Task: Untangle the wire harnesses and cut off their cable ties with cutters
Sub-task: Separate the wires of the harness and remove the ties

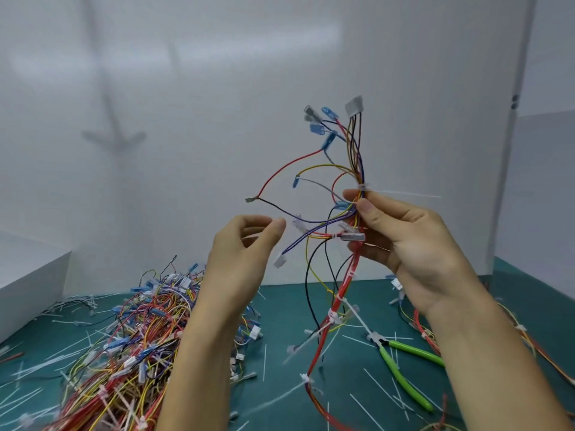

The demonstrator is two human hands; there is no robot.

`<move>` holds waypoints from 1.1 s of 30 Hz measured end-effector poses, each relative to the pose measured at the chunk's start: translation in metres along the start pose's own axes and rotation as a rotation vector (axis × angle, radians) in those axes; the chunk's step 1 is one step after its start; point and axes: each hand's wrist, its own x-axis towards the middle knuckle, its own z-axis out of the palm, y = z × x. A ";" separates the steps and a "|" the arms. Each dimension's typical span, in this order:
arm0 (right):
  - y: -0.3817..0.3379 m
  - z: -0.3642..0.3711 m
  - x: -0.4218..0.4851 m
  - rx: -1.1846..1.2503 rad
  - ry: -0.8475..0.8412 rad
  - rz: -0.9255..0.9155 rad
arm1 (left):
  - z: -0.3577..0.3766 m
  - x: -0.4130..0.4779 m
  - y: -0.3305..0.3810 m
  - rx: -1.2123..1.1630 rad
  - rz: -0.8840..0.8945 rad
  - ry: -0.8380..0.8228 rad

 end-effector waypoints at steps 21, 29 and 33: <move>0.004 -0.001 0.000 -0.130 0.039 -0.011 | -0.007 -0.011 0.017 -0.201 0.068 -0.267; 0.005 -0.002 0.002 -0.088 0.204 -0.135 | -0.005 -0.008 0.015 -0.119 0.040 -0.047; 0.008 0.003 0.003 -0.049 0.283 -0.174 | 0.001 -0.013 0.024 0.046 0.244 -0.100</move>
